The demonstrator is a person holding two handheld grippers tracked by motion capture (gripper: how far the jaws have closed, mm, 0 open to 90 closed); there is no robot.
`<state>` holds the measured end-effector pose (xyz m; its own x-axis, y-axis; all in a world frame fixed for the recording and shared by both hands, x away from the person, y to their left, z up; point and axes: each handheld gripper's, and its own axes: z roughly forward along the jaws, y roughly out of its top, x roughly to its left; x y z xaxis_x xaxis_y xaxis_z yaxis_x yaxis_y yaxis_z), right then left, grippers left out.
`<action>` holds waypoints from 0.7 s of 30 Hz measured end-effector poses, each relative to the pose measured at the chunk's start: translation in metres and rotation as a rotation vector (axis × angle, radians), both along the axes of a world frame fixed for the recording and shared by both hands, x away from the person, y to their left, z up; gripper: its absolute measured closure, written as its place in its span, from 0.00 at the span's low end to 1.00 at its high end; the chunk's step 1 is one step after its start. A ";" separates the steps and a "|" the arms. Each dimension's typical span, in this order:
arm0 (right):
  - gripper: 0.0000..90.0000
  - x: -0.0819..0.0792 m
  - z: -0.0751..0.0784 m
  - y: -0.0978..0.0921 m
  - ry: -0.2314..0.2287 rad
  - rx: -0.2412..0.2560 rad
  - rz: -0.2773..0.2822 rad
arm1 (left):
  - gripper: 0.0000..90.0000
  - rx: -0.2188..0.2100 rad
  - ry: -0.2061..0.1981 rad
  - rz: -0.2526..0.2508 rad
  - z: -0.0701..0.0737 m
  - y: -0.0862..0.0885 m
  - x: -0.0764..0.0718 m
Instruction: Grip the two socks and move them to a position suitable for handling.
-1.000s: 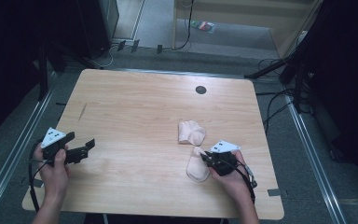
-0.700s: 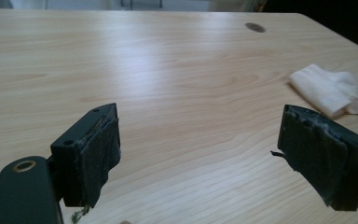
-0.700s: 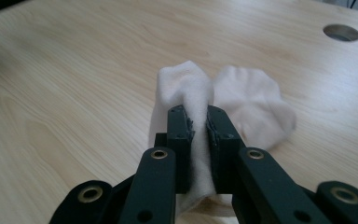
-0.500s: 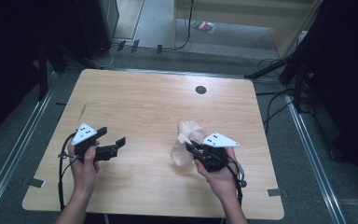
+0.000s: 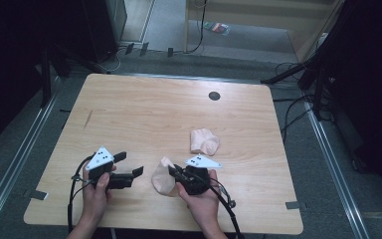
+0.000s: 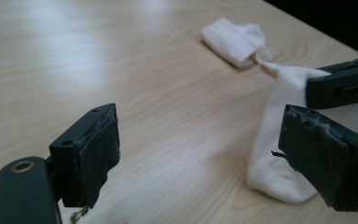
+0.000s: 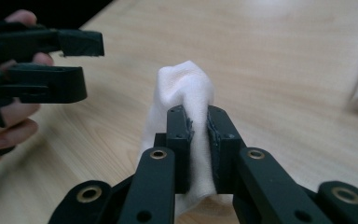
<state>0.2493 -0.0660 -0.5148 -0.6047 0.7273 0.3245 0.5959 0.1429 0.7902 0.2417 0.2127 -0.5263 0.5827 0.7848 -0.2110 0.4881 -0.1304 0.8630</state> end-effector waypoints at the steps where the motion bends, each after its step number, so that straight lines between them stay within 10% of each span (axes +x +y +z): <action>1: 0.86 0.001 -0.006 0.001 0.005 -0.017 -0.001 | 0.14 0.014 0.010 -0.009 -0.003 -0.002 0.000; 5: 0.50 0.005 -0.012 -0.001 -0.008 -0.063 -0.016 | 0.15 0.031 0.039 -0.028 -0.007 -0.009 0.001; 8: 0.50 0.004 0.009 -0.036 -0.015 -0.007 -0.033 | 0.15 0.052 0.080 -0.021 -0.007 -0.016 -0.006; 11: 0.51 0.002 0.008 -0.057 -0.006 -0.058 -0.045 | 0.15 0.085 0.103 -0.019 -0.008 -0.021 -0.012; 15: 0.51 0.003 -0.008 -0.065 0.021 -0.087 -0.084 | 0.15 0.071 0.125 -0.062 -0.008 -0.031 -0.015; 21: 0.50 0.008 -0.029 -0.055 0.049 -0.142 -0.079 | 0.43 0.197 0.153 -0.129 -0.018 -0.052 -0.017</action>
